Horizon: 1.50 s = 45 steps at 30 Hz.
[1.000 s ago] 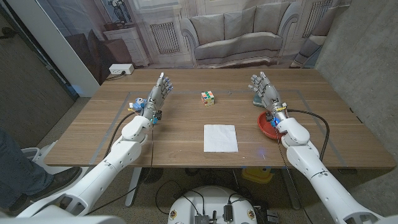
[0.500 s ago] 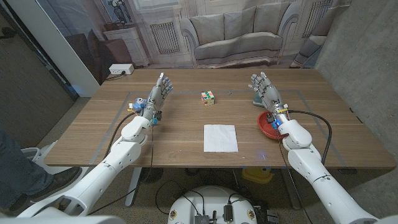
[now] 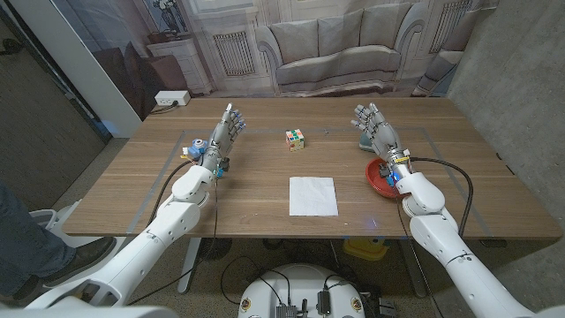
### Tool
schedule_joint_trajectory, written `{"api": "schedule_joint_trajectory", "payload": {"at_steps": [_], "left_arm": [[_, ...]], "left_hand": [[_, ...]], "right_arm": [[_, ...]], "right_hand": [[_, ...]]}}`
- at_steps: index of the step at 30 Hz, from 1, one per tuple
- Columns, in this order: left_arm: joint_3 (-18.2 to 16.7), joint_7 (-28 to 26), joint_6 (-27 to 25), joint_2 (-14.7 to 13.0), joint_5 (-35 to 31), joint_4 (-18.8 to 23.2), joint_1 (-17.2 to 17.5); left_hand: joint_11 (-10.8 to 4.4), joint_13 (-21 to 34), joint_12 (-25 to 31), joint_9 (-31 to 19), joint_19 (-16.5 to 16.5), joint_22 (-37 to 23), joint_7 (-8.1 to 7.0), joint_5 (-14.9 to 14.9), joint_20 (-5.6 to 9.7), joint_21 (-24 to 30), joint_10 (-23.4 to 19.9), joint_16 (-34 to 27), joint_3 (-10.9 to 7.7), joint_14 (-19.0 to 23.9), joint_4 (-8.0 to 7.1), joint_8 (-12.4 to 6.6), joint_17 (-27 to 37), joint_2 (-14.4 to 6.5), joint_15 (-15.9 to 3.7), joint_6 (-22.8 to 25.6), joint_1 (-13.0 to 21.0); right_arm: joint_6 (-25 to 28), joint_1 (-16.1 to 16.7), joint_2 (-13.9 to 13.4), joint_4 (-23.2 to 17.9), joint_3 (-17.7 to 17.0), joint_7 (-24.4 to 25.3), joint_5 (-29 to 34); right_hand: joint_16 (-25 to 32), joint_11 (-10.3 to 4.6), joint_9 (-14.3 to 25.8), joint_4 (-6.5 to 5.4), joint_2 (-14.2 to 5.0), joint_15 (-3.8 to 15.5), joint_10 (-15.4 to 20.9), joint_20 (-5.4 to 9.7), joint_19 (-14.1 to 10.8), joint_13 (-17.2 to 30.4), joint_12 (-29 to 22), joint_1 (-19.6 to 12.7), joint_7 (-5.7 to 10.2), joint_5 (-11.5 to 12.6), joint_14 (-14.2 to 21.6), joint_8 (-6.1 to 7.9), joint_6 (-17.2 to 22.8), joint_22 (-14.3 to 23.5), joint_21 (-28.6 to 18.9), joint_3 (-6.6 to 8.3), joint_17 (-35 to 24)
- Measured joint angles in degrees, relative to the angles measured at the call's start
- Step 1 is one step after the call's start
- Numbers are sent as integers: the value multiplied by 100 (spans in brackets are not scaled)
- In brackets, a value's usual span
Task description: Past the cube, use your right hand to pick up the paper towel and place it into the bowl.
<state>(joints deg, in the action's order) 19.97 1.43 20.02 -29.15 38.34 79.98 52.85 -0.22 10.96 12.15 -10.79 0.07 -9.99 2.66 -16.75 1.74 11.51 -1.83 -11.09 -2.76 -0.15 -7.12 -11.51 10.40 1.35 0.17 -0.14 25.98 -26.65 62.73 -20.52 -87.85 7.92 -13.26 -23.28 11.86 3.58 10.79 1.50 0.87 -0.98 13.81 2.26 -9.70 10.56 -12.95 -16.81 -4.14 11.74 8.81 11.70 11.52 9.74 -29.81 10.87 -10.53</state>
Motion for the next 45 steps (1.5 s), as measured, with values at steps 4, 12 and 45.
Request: {"api": "schedule_joint_trajectory", "payload": {"at_steps": [4, 12, 45], "left_arm": [[-6, -3, 0, -4, 10, 15, 11], [-18, -21, 0, -20, 14, 51, 35], [-66, -131, 74, -30, 13, 195, 185]], "left_hand": [[12, -5, 0, 0, 0, 0, 0, 0, 0, 0, -12, 0, 0, 0, 0, 0, 0, 0, 0, 0, 0], [-8, -4, 0, 0, 31, 0, 21, 0, 32, 0, -50, 0, 10, 0, 10, 0, 0, 0, 0, 20, 0], [-40, -3, 0, 0, 61, 1, 20, 2, 0, 0, -123, 0, 32, 121, 32, -45, 1, -21, -61, 101, 22]], "right_arm": [[-79, 33, 1, -19, 0, -21, 16], [-263, 108, 8, -65, 16, -50, 85], [-1291, 322, 56, -79, 29, 35, 702]], "right_hand": [[0, -31, 0, 21, -14, 37, 31, -10, -53, 0, 0, -14, 47, 0, 37, 0, 46, 0, 0, 8, 0], [0, -61, 0, 21, -36, 69, 61, -13, -90, 0, 0, -36, 77, 0, 69, 0, 77, 0, 37, 8, 0], [0, -113, 0, 90, -57, 212, 193, -3, -345, 0, -45, -105, 169, 0, 273, 44, 273, -1, 101, 30, 1]]}}
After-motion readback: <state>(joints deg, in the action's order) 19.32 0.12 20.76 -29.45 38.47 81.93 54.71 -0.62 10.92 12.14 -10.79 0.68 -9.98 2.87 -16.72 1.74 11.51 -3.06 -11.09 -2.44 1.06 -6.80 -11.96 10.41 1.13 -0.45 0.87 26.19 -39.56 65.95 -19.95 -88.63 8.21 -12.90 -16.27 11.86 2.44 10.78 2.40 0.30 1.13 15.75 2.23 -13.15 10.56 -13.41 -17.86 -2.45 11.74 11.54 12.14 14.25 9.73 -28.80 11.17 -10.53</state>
